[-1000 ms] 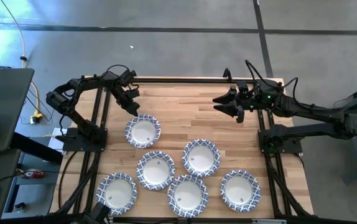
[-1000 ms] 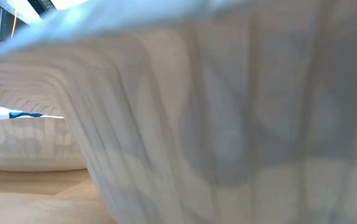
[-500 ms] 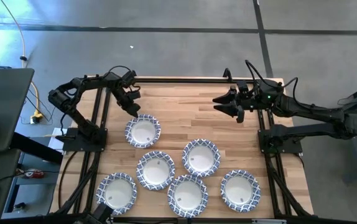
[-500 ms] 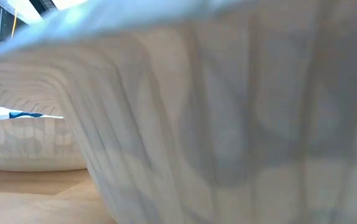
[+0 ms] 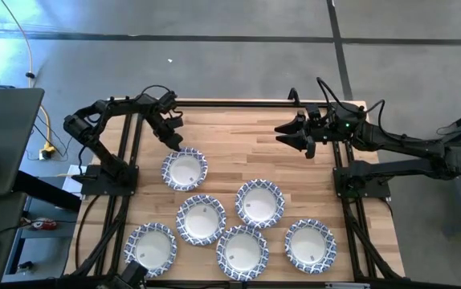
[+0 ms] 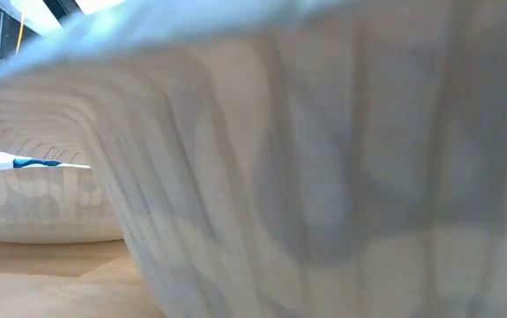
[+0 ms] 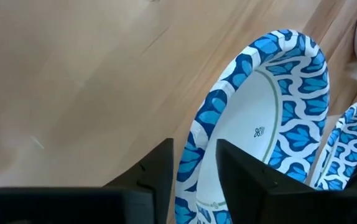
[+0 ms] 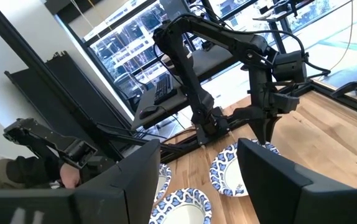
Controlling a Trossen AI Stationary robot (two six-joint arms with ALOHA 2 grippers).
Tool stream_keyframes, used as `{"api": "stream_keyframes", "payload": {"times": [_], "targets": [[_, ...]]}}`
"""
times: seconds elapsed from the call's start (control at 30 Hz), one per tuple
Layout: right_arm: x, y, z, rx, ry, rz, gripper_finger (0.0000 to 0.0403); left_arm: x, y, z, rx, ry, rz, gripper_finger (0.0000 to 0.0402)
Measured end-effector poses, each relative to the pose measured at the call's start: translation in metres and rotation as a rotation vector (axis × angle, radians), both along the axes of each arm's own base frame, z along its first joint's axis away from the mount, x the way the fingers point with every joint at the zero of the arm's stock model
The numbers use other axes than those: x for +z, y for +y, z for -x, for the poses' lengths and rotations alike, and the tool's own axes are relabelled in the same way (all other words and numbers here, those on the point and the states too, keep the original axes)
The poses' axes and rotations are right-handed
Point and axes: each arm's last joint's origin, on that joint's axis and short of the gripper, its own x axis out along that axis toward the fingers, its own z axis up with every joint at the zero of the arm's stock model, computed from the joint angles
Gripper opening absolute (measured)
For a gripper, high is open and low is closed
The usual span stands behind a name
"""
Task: Nest bowls inside each other
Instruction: Stack the white patterned bowl on top of the other white patterned bowls
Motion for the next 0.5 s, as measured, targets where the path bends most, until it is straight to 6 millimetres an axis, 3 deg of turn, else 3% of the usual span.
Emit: {"api": "stream_keyframes", "payload": {"times": [0.17,0.5], "targets": [[0.0000,0.0000,0.0000,0.000,0.000,0.002,0.0206,0.0000,-0.0002,-0.0003,-0.002,-0.001,0.000,0.0074],[0.0000,0.0000,0.0000,-0.001,0.000,0.001,0.0206,0.0000,-0.0003,-0.0003,-0.005,-0.002,-0.001,0.0054]]}}
